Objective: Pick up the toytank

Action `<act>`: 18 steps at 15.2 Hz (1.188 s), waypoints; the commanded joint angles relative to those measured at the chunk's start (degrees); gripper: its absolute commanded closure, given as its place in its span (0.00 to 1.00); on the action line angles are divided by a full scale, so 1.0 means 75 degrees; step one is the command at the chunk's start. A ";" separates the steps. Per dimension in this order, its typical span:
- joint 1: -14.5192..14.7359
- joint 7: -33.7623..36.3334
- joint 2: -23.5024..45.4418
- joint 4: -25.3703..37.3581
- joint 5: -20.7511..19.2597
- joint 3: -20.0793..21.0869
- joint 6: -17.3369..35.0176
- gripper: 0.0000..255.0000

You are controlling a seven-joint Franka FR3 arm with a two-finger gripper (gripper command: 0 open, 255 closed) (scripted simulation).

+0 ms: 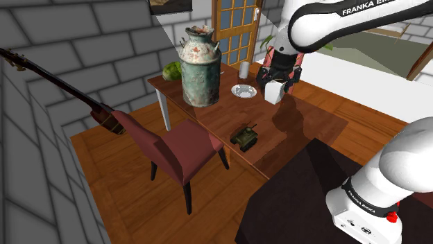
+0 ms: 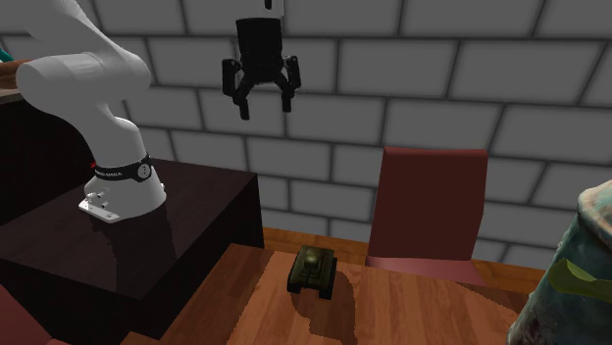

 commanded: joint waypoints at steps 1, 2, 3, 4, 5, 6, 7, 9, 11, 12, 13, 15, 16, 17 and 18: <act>-0.0141 0.0580 0.0471 -0.0149 -0.0070 0.0159 0.0579 0.00; -0.0215 0.0863 0.0749 -0.0140 -0.0128 0.0228 0.0819 0.00; -0.0292 0.1150 0.1033 -0.0119 -0.0196 0.0295 0.1052 0.00; -0.0371 0.1443 0.1323 -0.0087 -0.0275 0.0358 0.1279 0.00; -0.0448 0.1742 0.1620 -0.0044 -0.0368 0.0414 0.1498 0.00; -0.0522 0.2048 0.1921 0.0010 -0.0474 0.0462 0.1709 0.00; -0.0597 0.2360 0.2226 0.0074 -0.0591 0.0505 0.1911 0.00; -0.0725 0.3002 0.2846 0.0234 -0.0865 0.0554 0.2286 0.00; -0.0813 0.3659 0.3473 0.0433 -0.1175 0.0543 0.2619 0.00; -0.0840 0.3988 0.3786 0.0546 -0.1337 0.0515 0.2771 0.00; -0.0862 0.4314 0.4099 0.0668 -0.1498 0.0478 0.2912 0.00; -0.0851 0.4946 0.4718 0.0936 -0.1801 0.0341 0.3167 0.00; -0.0836 0.5248 0.5024 0.1081 -0.1938 0.0260 0.3282 0.00; -0.0807 0.5536 0.5326 0.1232 -0.2058 0.0165 0.3389 0.00; -0.0774 0.5811 0.5626 0.1390 -0.2163 0.0065 0.3491 0.00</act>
